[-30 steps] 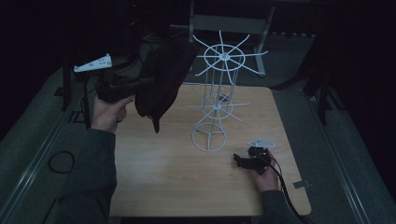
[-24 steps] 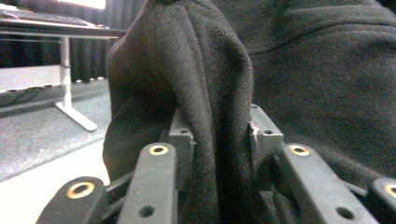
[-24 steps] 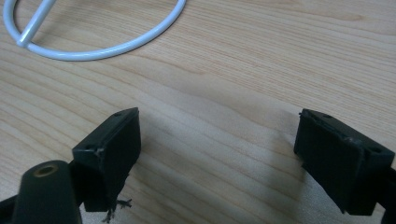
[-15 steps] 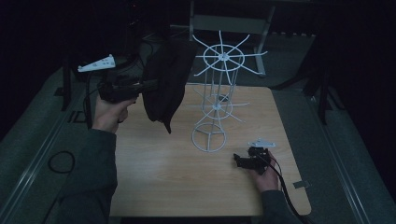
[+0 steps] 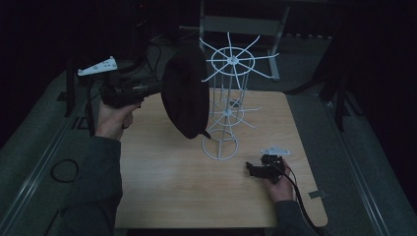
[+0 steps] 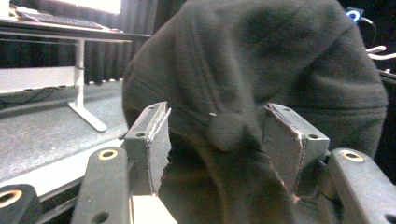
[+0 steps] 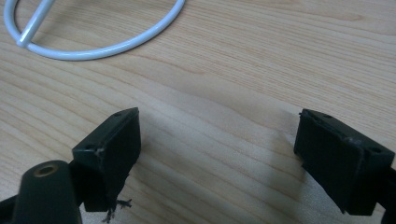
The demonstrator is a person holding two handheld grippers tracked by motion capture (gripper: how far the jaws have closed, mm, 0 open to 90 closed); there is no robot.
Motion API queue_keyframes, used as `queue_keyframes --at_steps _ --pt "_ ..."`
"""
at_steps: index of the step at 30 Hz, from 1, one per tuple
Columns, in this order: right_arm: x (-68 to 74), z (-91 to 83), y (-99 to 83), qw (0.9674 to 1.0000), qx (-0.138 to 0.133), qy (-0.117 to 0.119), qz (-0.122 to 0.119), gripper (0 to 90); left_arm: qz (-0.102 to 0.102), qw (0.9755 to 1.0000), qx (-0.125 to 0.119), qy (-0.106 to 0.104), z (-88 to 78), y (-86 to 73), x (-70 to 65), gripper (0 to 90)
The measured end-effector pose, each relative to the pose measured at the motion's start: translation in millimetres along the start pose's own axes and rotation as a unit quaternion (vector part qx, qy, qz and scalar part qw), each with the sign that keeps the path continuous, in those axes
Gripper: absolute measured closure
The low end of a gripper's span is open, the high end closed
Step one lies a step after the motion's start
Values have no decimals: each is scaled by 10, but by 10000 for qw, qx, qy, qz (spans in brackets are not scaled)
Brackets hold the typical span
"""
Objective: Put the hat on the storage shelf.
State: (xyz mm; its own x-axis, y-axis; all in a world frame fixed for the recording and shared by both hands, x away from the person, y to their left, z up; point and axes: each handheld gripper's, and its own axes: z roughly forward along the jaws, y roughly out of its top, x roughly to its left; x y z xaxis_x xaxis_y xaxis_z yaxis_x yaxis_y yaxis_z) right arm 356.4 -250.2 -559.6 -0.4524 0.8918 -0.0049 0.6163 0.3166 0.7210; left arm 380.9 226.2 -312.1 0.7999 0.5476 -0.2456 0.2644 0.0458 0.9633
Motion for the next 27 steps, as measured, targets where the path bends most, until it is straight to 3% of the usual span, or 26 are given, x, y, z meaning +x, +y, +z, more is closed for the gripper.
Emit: queue_keyframes --at_steps 11,19,23,27 --pt "1 0 0 10000 -1 0 5 144 119 9996 -132 223 -81 -2 15 400" --pt "0 0 0 10000 -1 3 -2 145 84 9992 -206 336 -182 -8 42 400" --pt "0 0 0 10000 0 4 -1 145 -10 9985 -369 397 -247 -45 55 400" --pt "0 0 0 10000 -1 1 1 144 -48 9981 -296 531 -281 -93 78 400"
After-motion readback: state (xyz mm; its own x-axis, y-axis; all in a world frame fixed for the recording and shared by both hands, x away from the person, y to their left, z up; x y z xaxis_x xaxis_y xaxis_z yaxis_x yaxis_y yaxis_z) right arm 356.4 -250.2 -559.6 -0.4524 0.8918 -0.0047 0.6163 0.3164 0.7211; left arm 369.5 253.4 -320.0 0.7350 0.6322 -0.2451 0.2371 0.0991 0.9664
